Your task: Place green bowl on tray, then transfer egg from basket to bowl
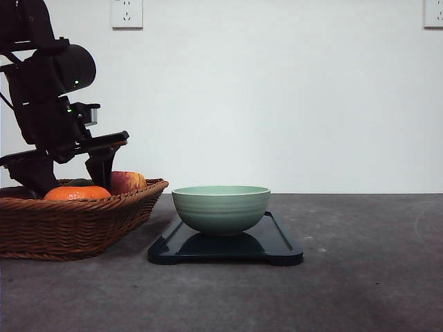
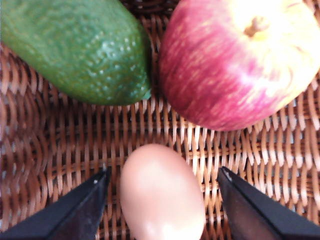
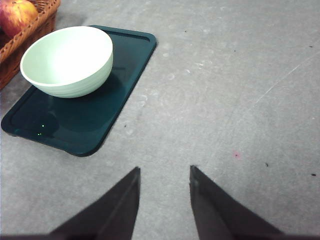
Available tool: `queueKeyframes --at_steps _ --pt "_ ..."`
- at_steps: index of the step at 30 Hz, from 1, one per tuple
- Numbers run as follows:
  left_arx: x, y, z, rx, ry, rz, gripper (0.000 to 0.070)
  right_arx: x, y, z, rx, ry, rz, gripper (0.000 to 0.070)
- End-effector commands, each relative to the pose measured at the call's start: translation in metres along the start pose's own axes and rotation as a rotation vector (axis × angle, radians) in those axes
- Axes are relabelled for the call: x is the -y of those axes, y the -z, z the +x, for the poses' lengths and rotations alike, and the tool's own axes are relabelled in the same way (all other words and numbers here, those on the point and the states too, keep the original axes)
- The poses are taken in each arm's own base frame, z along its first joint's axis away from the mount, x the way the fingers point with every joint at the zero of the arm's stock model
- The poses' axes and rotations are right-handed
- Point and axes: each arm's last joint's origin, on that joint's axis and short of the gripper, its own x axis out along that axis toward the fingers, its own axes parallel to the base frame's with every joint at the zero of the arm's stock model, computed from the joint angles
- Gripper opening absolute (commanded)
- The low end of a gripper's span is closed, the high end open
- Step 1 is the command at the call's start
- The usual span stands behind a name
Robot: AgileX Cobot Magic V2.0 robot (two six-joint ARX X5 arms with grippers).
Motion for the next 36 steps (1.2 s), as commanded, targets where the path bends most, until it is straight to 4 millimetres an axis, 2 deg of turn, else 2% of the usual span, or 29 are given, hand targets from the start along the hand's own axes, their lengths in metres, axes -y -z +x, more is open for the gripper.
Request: queueKeyframes --at_steps 1,6,9,15,18,28,36 --pt "0.001 -0.004 0.007 -0.006 -0.005 -0.002 0.0437 -0.001 -0.002 -0.001 0.009 -0.005 0.004 0.0194" --pt "0.001 -0.004 0.007 -0.007 -0.005 -0.002 0.0415 -0.001 -0.002 -0.001 0.009 -0.005 0.004 0.0194" --pt "0.001 -0.003 0.007 -0.013 -0.006 -0.003 0.0299 -0.001 -0.002 -0.001 0.009 -0.005 0.004 0.0194" --pt "0.001 -0.001 0.007 -0.031 -0.010 -0.023 0.0253 -0.001 -0.002 -0.001 0.009 -0.004 0.004 0.0194" --pt "0.000 -0.001 0.007 -0.036 -0.011 -0.023 0.0179 -0.001 -0.002 -0.001 0.009 -0.004 0.004 0.0194" --pt "0.001 0.000 0.001 -0.044 -0.013 -0.025 0.0172 -0.001 -0.002 -0.001 0.008 -0.004 0.004 0.0194" --pt "0.004 -0.002 -0.028 0.014 -0.001 -0.007 0.0173 -0.001 -0.002 -0.001 0.009 -0.005 0.004 0.0194"
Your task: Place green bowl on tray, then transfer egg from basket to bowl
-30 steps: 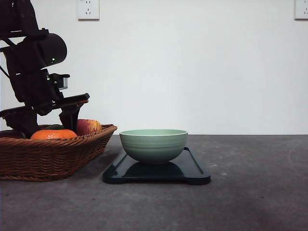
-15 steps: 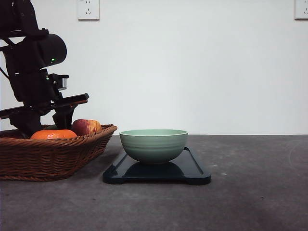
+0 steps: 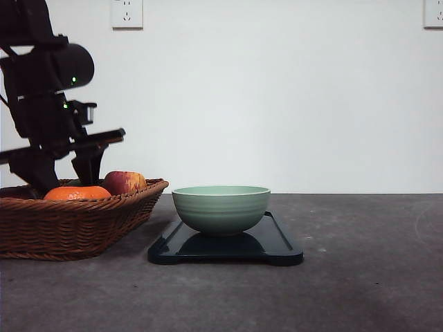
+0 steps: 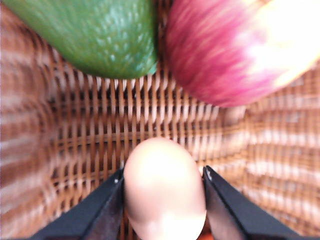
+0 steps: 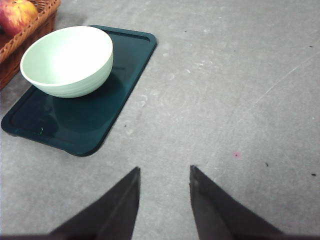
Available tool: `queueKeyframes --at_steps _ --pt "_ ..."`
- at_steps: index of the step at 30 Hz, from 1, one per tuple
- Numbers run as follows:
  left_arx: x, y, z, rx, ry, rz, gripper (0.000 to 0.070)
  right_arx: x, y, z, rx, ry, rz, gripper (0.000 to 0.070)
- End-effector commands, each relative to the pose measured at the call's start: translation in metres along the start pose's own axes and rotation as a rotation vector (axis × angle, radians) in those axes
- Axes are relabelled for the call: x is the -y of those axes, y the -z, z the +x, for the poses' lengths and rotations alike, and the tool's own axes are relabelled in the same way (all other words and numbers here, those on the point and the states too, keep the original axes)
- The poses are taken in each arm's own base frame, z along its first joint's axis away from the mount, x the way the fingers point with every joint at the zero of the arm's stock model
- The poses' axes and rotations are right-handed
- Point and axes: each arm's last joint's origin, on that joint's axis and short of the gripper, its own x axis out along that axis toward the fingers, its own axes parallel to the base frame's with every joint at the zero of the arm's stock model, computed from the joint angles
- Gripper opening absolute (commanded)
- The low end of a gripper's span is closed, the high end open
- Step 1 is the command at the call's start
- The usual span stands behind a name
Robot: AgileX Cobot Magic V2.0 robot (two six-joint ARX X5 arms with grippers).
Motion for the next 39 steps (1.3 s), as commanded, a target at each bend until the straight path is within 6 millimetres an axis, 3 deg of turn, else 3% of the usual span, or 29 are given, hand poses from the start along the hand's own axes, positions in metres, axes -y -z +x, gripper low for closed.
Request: queueKeyframes --at_steps 1,12,20,30,39 --pt "0.003 -0.005 -0.012 0.039 0.004 0.010 0.0172 -0.001 -0.002 -0.001 0.009 -0.005 0.004 0.0194" --pt "0.010 0.000 -0.077 0.169 0.049 0.069 0.0172 -0.001 -0.003 -0.001 0.010 -0.006 0.004 0.0194" --pt "0.035 -0.003 -0.116 0.387 0.220 0.156 0.0175 -0.001 -0.003 -0.001 0.012 -0.007 0.004 0.0194" --pt "0.089 -0.003 -0.109 0.488 0.382 0.303 0.0176 -0.001 -0.003 -0.001 0.014 -0.007 0.004 0.0194" --pt "0.135 0.003 -0.071 0.514 0.365 0.418 0.0176 -0.001 -0.003 -0.001 0.015 -0.008 0.004 0.0194"
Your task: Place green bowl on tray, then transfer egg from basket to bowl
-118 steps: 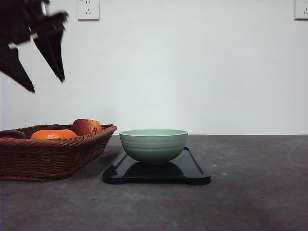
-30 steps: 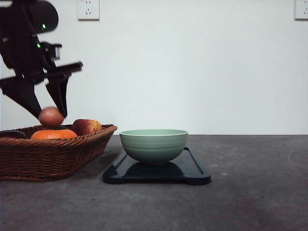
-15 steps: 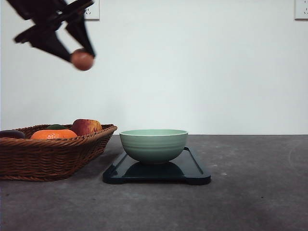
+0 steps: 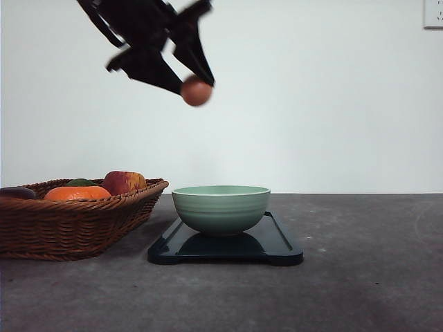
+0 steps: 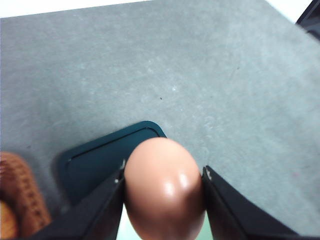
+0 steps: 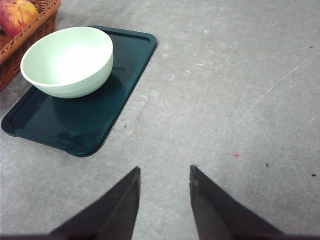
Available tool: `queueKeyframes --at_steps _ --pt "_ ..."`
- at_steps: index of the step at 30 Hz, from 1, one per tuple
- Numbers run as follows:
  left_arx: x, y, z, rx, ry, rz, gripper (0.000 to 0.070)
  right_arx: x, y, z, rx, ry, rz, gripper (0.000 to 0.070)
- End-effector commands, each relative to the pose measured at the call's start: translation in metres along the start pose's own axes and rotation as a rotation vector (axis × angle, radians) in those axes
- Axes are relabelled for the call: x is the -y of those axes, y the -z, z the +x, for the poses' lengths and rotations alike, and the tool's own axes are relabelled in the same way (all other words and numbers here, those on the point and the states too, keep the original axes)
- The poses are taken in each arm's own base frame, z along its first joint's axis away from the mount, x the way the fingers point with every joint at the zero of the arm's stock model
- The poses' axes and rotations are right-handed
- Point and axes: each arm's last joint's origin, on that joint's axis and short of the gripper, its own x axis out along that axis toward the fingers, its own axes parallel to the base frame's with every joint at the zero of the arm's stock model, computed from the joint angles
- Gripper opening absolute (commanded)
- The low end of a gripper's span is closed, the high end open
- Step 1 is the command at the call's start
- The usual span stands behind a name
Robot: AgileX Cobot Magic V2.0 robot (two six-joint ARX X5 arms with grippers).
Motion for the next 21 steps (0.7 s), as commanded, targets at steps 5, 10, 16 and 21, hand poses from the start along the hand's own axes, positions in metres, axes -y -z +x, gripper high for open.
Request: queueKeyframes --at_steps 5,10,16,21 --pt "0.010 0.011 0.033 -0.022 -0.045 0.048 0.0176 -0.001 -0.003 -0.001 0.014 -0.007 0.005 0.0194" --pt "0.013 0.025 0.054 -0.071 -0.039 0.056 0.0176 -0.001 -0.003 -0.001 0.014 -0.007 0.004 0.0194" --pt "0.014 0.042 0.074 -0.133 -0.042 0.059 0.0176 -0.001 -0.003 -0.001 0.014 -0.007 0.004 0.0194" --pt "0.013 0.055 0.088 -0.180 -0.046 0.059 0.0177 -0.001 -0.003 -0.001 0.014 -0.007 0.004 0.0194"
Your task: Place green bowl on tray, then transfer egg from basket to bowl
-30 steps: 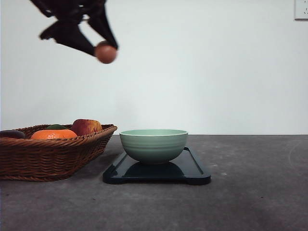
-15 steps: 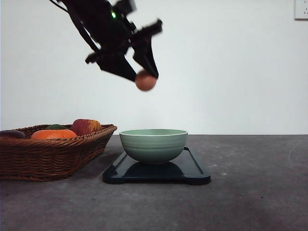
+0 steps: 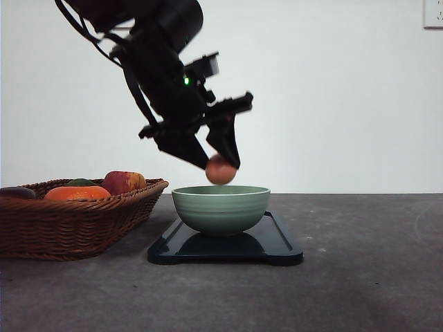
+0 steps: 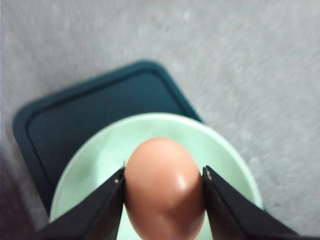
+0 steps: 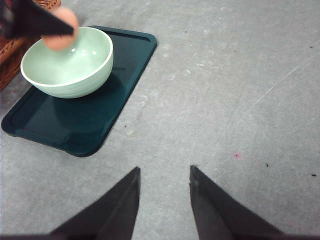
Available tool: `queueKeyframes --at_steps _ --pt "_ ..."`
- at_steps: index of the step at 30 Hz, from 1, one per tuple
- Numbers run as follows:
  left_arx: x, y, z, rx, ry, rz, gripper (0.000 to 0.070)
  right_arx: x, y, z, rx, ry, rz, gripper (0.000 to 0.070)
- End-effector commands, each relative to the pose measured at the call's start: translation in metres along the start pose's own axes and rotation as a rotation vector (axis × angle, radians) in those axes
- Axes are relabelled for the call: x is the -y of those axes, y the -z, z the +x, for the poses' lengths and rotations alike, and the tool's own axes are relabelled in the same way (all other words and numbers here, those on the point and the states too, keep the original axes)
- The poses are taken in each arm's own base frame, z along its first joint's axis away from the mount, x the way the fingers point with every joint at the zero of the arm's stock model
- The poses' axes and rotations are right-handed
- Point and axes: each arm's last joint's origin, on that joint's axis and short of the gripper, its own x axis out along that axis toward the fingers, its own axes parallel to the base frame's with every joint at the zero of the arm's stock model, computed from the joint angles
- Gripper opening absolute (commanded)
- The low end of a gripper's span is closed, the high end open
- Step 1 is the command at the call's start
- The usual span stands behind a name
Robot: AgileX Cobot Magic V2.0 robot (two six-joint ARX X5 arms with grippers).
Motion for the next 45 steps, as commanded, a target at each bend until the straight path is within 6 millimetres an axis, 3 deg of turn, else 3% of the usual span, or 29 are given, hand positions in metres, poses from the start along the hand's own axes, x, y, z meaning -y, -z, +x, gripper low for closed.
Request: queueKeyframes --at_steps 1,16,38,43,45 --pt "0.003 0.001 0.010 0.000 0.005 0.020 0.0177 -0.001 -0.003 -0.001 0.014 -0.007 0.004 0.0194" --pt "0.007 0.016 0.034 -0.047 -0.018 0.047 0.0185 -0.001 -0.003 -0.001 0.014 -0.007 0.004 0.0194" --pt "0.009 0.024 0.045 -0.072 -0.019 0.049 0.0191 -0.001 -0.003 -0.001 0.014 -0.007 0.004 0.0194" --pt "0.009 0.024 0.044 -0.080 -0.019 0.046 0.0309 -0.001 -0.003 -0.001 0.015 -0.007 0.004 0.0194" --pt "0.009 0.025 0.044 -0.084 -0.019 0.042 0.0325 -0.001 -0.003 -0.001 0.015 -0.007 0.004 0.0194"
